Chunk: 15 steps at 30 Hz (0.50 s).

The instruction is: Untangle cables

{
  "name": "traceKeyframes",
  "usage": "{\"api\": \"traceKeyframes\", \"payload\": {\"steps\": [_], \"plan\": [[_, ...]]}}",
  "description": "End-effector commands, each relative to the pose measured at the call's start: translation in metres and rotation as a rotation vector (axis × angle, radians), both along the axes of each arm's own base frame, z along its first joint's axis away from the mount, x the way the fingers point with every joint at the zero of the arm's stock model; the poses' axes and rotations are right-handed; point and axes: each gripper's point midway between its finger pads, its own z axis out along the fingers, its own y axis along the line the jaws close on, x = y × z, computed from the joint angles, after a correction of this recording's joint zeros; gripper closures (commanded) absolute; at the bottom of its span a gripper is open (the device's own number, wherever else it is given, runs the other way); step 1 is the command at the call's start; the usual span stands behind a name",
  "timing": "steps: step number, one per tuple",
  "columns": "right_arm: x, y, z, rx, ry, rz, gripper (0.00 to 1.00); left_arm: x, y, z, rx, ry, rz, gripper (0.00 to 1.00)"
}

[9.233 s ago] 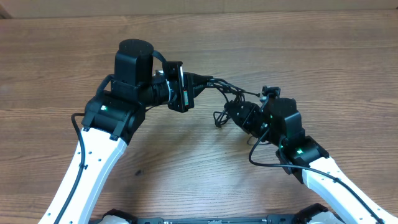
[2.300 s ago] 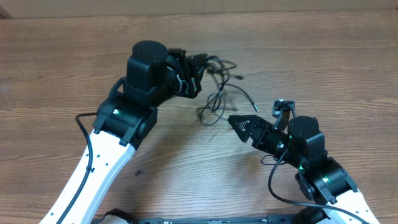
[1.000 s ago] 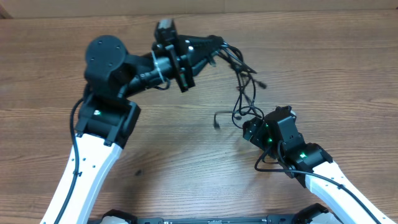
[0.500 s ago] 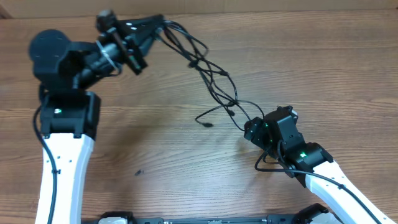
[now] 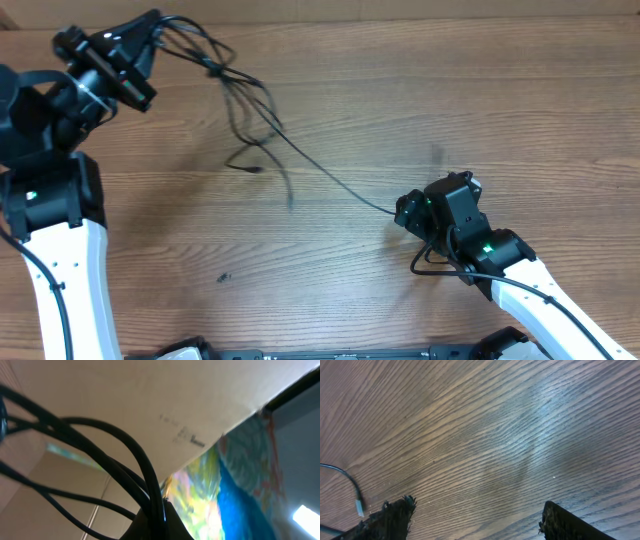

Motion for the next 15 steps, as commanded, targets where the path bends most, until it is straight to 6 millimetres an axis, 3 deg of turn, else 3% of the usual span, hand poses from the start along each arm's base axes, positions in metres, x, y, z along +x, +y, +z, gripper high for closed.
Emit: {"api": "traceKeyframes", "payload": {"steps": [1, 11, 15], "plan": [[0.000, -0.004, -0.003, -0.025, -0.003, -0.006, 0.18, -0.010, 0.011, 0.018, 0.021, -0.045, 0.040, 0.96], [0.002, 0.000, -0.001, -0.006, -0.012, 0.002, 0.17, -0.016, 0.004, 0.013, 0.069, -0.055, -0.017, 0.96], [0.005, 0.024, 0.009, 0.113, -0.031, 0.071, 0.17, -0.020, -0.002, 0.012, 0.139, -0.102, -0.051, 0.96]]}}
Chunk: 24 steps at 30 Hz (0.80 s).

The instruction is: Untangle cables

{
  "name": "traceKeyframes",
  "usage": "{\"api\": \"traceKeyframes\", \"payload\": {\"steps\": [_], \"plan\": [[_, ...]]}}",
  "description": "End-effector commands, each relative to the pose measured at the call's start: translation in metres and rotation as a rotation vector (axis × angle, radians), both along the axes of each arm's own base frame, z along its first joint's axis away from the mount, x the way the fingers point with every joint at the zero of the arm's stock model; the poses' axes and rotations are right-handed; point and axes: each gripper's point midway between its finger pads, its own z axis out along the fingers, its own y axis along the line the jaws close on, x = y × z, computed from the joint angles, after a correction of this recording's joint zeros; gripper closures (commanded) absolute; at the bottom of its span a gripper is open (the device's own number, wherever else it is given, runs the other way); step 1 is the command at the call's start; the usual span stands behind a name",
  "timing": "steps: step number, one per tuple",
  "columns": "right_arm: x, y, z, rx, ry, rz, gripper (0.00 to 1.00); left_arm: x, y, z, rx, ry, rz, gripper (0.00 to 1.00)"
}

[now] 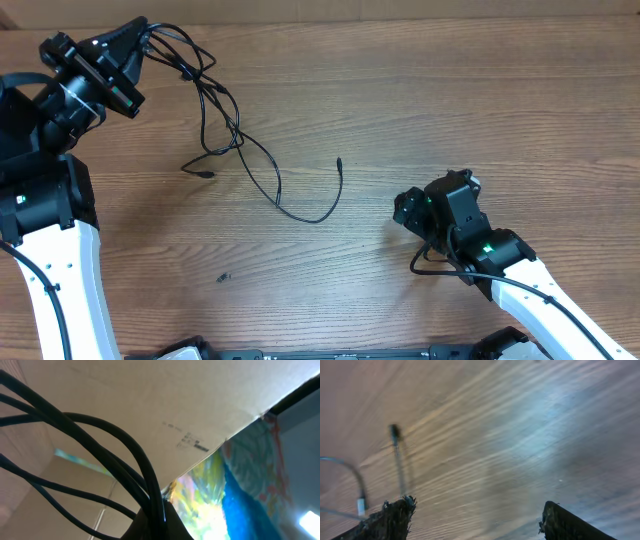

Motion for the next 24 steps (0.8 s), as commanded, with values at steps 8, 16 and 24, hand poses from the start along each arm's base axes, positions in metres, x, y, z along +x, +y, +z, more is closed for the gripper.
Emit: {"api": "traceKeyframes", "payload": {"steps": [8, 16, 24], "plan": [[0.012, 0.100, 0.080, 0.469, -0.230, 0.397, 0.16, -0.050, -0.045, 0.014, 0.523, -0.499, -0.303, 0.96], [0.020, 0.117, 0.125, 0.601, -0.375, 0.463, 0.14, -0.093, -0.079, 0.009, 0.710, -0.879, -0.556, 0.96], [0.021, 0.118, 0.129, 0.616, -0.383, 0.457, 0.13, -0.113, -0.114, 0.004, 0.792, -1.173, -0.653, 0.96]]}}
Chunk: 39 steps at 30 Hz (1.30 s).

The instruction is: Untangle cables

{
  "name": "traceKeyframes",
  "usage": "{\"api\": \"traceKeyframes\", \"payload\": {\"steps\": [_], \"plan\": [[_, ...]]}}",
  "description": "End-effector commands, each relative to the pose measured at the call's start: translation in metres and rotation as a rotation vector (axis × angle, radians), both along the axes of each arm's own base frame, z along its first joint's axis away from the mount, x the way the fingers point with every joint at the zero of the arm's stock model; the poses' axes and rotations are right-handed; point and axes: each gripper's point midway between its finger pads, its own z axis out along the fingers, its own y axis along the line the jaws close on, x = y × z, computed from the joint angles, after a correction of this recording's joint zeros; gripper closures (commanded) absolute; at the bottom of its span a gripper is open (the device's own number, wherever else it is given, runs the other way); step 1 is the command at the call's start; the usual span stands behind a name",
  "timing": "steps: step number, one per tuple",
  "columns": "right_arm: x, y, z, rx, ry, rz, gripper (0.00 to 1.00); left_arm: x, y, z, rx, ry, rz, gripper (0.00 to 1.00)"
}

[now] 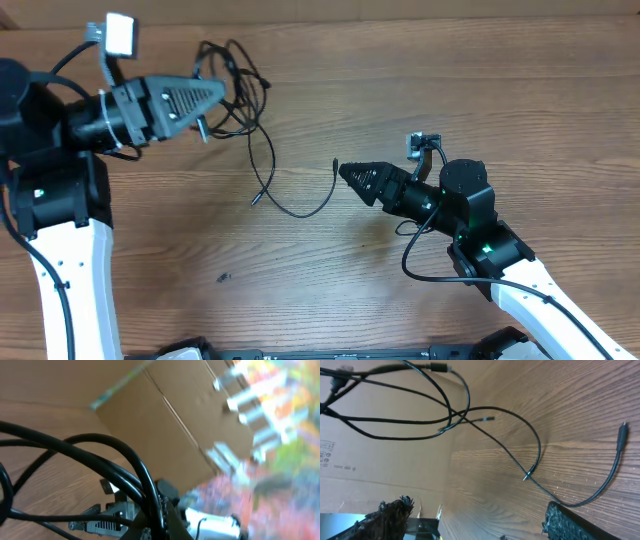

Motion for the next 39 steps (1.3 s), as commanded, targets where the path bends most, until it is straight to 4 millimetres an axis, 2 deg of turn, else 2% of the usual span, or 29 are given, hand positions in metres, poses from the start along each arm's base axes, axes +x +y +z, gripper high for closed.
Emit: {"api": "traceKeyframes", "payload": {"steps": [1, 6, 9, 11, 13, 17, 20, 21, 22, 23, 24, 25, 27, 30, 39], "plan": [[-0.002, 0.003, 0.005, 0.016, -0.006, 0.017, 0.14, -0.027, -0.024, 0.009, 0.065, -0.287, -0.126, 0.96], [-0.001, 0.004, 0.011, 0.030, -0.029, 0.024, 0.14, -0.025, -0.037, -0.009, 0.078, -0.295, -0.120, 0.96], [0.000, 0.004, 0.018, 0.039, -0.048, 0.023, 0.14, -0.009, -0.035, -0.038, 0.142, -0.190, -0.008, 0.96], [0.003, 0.002, 0.023, 0.044, -0.059, 0.015, 0.14, 0.005, -0.025, -0.072, 0.246, -0.051, 0.121, 0.96], [0.005, 0.000, 0.027, 0.052, -0.064, 0.009, 0.14, 0.010, -0.013, -0.103, 0.356, 0.061, 0.212, 0.96], [0.011, -0.008, 0.030, 0.056, -0.069, -0.011, 0.13, 0.004, -0.005, -0.125, 0.456, 0.102, 0.234, 0.96], [0.013, -0.012, 0.030, 0.060, -0.064, -0.018, 0.14, 0.006, 0.020, -0.159, 0.639, 0.208, 0.348, 0.96], [0.013, -0.012, 0.030, 0.062, -0.063, -0.014, 0.14, 0.004, 0.031, -0.172, 0.713, 0.252, 0.390, 0.93], [0.012, -0.012, 0.030, 0.062, -0.061, -0.010, 0.14, 0.001, 0.046, -0.187, 0.810, 0.307, 0.437, 0.85], [0.012, -0.012, 0.029, 0.060, -0.057, -0.011, 0.14, -0.003, 0.059, -0.198, 0.897, 0.351, 0.476, 0.41], [0.012, -0.012, 0.028, 0.057, -0.053, -0.011, 0.14, -0.008, 0.071, -0.209, 0.973, 0.396, 0.500, 0.16], [0.012, -0.013, 0.027, 0.055, -0.049, -0.012, 0.14, -0.013, 0.079, -0.217, 1.028, 0.432, 0.512, 0.00], [0.012, -0.013, 0.025, 0.050, -0.047, -0.013, 0.13, -0.020, 0.086, -0.227, 1.080, 0.489, 0.506, 0.00], [0.011, -0.013, 0.025, 0.049, -0.047, -0.012, 0.13, -0.026, 0.085, -0.234, 1.092, 0.533, 0.479, 0.00], [0.007, -0.016, 0.007, -0.003, 0.004, -0.010, 0.13, -0.019, 0.081, -0.237, 1.067, 0.548, 0.483, 0.00]]}}
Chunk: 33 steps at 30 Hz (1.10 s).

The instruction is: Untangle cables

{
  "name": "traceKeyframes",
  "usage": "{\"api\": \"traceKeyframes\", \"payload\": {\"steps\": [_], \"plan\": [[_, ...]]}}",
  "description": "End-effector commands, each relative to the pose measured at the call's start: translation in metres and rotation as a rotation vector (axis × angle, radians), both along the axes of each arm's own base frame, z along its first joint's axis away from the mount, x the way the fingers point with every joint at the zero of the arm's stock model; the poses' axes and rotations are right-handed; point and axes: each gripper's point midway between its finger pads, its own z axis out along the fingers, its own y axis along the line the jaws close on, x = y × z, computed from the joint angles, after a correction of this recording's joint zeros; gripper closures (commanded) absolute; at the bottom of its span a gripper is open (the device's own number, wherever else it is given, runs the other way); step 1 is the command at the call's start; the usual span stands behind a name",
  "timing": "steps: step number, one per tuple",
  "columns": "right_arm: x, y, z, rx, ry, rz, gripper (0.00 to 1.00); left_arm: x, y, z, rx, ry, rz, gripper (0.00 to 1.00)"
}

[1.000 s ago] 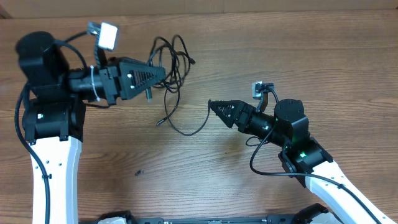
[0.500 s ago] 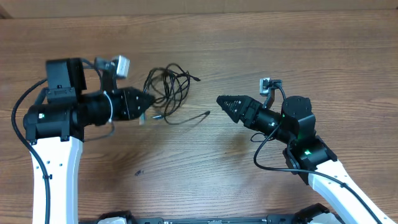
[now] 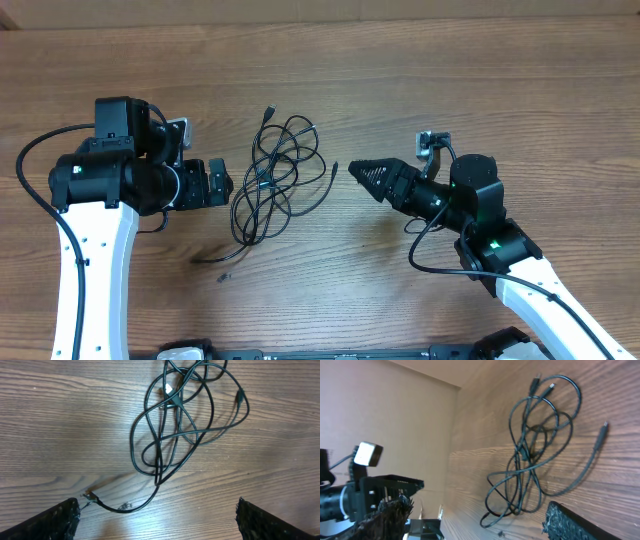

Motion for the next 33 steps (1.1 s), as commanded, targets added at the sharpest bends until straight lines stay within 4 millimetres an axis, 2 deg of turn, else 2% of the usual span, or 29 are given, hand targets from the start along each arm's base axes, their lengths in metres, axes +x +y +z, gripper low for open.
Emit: {"api": "traceKeyframes", "payload": {"steps": [1, 7, 10, 15, 22, 28, 30, 33], "plan": [[0.002, -0.001, 0.011, -0.011, -0.037, 0.003, 0.13, 0.005, -0.002, 0.001, 0.035, -0.017, -0.029, 0.00], [0.000, -0.002, 0.006, -0.021, -0.013, 0.003, 0.13, 0.013, -0.009, -0.012, 0.119, -0.003, -0.105, 0.00], [-0.001, -0.002, 0.003, -0.025, -0.001, 0.004, 0.13, 0.028, -0.024, -0.036, 0.158, 0.045, -0.166, 0.00], [-0.001, -0.002, 0.003, -0.026, 0.000, 0.004, 0.13, 0.044, -0.042, -0.066, 0.171, 0.090, -0.222, 0.00], [-0.001, -0.003, 0.002, -0.041, -0.016, 0.012, 0.13, 0.043, -0.058, -0.113, 0.196, 0.215, -0.354, 0.00], [-0.001, -0.003, 0.001, -0.045, -0.015, 0.005, 0.13, 0.041, -0.064, -0.134, 0.201, 0.273, -0.378, 0.00], [-0.001, -0.003, 0.001, -0.045, -0.015, 0.006, 0.13, 0.043, -0.065, -0.138, 0.200, 0.280, -0.379, 0.07], [-0.001, -0.003, 0.001, -0.045, -0.014, 0.006, 0.13, 0.045, -0.066, -0.145, 0.200, 0.283, -0.379, 0.37]]}}
